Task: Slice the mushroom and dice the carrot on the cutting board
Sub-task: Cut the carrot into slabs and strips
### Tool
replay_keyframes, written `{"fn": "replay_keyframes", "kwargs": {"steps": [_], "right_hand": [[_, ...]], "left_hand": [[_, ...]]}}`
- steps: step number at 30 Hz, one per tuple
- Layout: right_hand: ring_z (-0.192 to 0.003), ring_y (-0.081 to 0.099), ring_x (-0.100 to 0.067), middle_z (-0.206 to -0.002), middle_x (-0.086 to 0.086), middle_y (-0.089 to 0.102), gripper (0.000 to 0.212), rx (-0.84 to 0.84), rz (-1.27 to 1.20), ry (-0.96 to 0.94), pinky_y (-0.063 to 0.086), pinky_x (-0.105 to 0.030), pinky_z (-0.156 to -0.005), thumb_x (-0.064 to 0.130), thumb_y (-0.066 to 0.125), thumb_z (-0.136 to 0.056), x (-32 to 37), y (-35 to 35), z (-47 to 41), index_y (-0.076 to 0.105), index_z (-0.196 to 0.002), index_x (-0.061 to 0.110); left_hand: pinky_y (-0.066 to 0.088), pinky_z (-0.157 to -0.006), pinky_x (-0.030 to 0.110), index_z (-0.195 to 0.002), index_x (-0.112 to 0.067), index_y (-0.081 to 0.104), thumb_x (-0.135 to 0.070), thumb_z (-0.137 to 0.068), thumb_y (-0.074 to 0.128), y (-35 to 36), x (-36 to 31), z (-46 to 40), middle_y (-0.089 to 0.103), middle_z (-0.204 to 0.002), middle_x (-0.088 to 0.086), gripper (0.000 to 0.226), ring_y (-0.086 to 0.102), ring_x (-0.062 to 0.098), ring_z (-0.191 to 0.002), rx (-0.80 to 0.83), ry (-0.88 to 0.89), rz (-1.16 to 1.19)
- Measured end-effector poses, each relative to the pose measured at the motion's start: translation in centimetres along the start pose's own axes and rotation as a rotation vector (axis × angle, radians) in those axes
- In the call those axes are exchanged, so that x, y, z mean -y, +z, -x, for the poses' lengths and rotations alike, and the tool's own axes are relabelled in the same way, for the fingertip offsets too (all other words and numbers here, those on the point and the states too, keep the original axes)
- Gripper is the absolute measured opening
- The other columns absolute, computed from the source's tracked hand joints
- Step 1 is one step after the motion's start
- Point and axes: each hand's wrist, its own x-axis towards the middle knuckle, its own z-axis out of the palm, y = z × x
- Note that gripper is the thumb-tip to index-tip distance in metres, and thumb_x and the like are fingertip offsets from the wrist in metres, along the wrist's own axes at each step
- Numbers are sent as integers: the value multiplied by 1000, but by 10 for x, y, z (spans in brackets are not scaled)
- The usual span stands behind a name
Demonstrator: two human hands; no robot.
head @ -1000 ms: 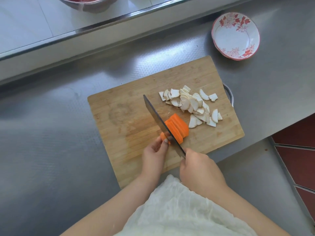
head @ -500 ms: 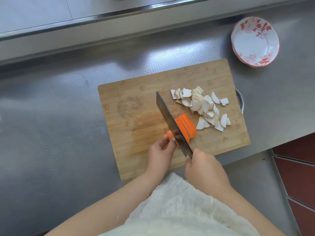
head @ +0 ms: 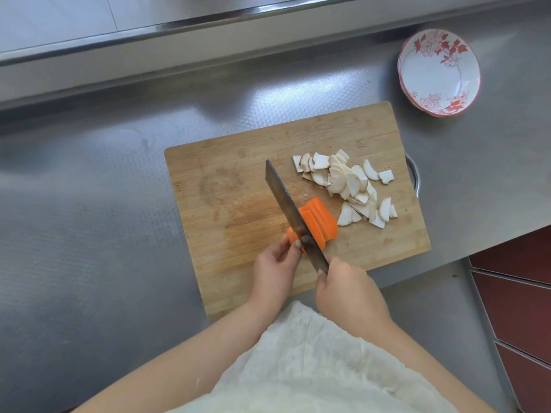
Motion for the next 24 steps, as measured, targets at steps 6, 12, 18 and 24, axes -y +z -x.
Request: {"fn": "replay_keyframes", "kwargs": {"steps": [6, 12, 18, 24], "right_hand": [[-71, 51, -23, -76, 0, 51, 14, -10, 23, -14, 39, -28, -58, 19, 40, -98, -1, 3, -2, 50, -105, 13], [-88, 63, -24, -94, -4, 65, 18, -12, -5, 16, 41, -28, -61, 20, 40, -98, 3, 7, -7, 50, -112, 15], [-94, 62, -24, -99, -4, 65, 23, -21, -23, 23, 44, -28, -65, 20, 43, -97, 4, 12, -9, 50, -119, 16], [-91, 62, -24, -97, -5, 65, 20, -51, 0, 40, 44, -29, -63, 17, 42, -97, 5, 19, -14, 50, -115, 15]], "left_hand": [[44, -104, 31, -119, -23, 68, -28, -95, 59, -1, -1, 2, 70, -113, -13, 25, 60, 1, -113, 24, 9, -9], [44, -101, 22, -122, -22, 66, -28, -97, 57, -1, -3, 3, 69, -114, -15, 28, 58, -6, -110, 30, 32, -43], [43, -102, 22, -126, -20, 64, -30, -96, 57, -2, -1, 3, 67, -119, -14, 32, 57, -3, -115, 20, 25, -43], [42, -104, 24, -126, -21, 64, -30, -96, 56, -3, -1, 2, 67, -119, -13, 32, 57, -2, -115, 27, 29, -61]]}}
